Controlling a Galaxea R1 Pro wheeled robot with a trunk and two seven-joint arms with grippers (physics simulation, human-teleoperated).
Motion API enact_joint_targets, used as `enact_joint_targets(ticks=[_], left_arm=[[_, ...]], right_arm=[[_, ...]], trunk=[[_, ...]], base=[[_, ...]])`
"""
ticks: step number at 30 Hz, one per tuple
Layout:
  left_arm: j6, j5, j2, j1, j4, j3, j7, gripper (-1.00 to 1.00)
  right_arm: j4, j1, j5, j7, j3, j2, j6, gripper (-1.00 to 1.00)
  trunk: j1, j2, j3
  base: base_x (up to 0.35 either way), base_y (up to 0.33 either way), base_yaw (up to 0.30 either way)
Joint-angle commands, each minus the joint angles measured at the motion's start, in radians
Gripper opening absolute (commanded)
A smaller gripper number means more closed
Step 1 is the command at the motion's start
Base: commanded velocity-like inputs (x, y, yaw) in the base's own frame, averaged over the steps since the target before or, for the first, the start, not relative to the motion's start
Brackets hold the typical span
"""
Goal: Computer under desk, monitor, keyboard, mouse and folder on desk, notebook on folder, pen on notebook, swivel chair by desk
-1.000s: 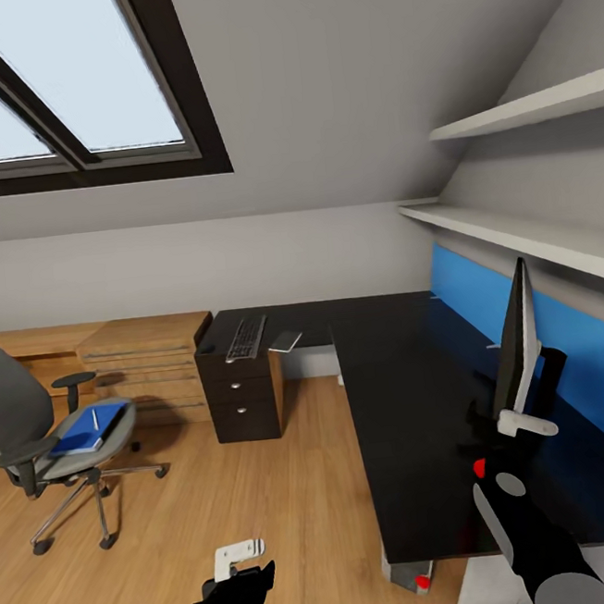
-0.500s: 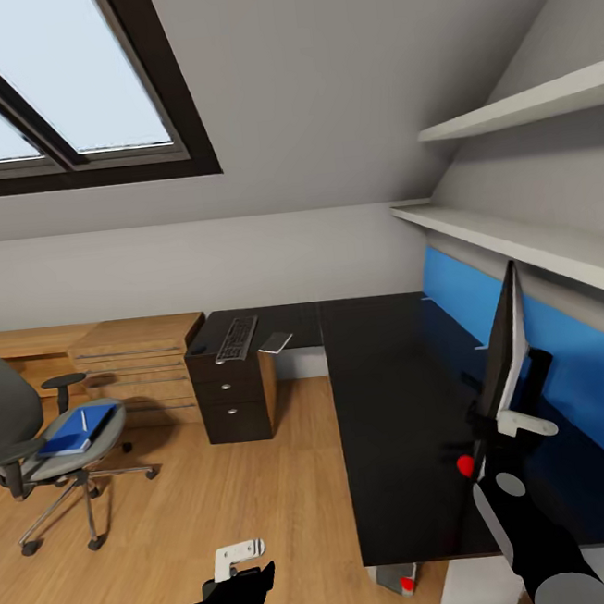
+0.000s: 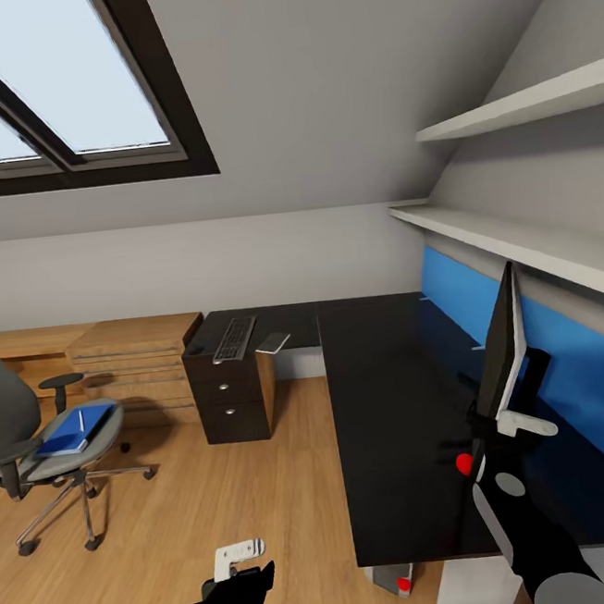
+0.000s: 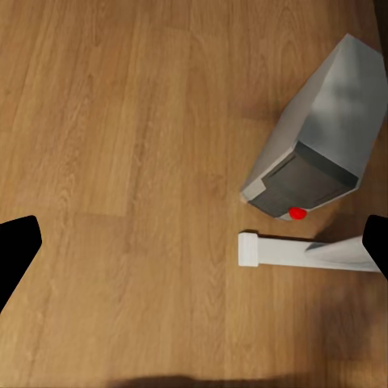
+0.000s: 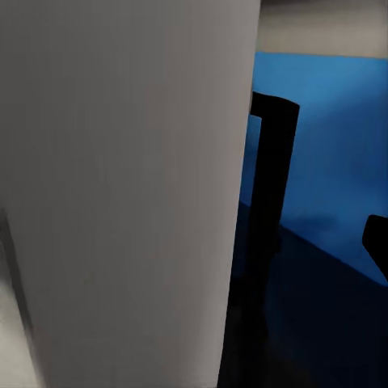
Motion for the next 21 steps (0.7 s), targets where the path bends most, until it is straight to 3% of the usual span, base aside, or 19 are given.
enact_joint_targets(ticks=[1,9,21], left_arm=[[0.001,0.01,0.001,-0.001,-0.001,-0.003,0.01,1.0],[0.003,0.014,0.001,-0.001,-0.001,-0.005,0.01,1.0],[0.004,0.015,0.001,-0.001,-0.001,-0.005,0.01,1.0]], right_arm=[[0.001,0.0,0.002,-0.004,0.0,0.0,-0.002,1.0],[0.001,0.0,0.002,-0.004,0.0,0.0,-0.002,1.0],[0.0,0.0,0.002,-0.004,0.0,0.0,-0.001,1.0]], trunk=[[0.0,-0.001,-0.001],[0.0,-0.001,-0.001],[0.0,-0.001,-0.001]], base=[[-0.007,0.0,0.0],[-0.186,-0.023,0.0],[-0.187,-0.275,0.0]])
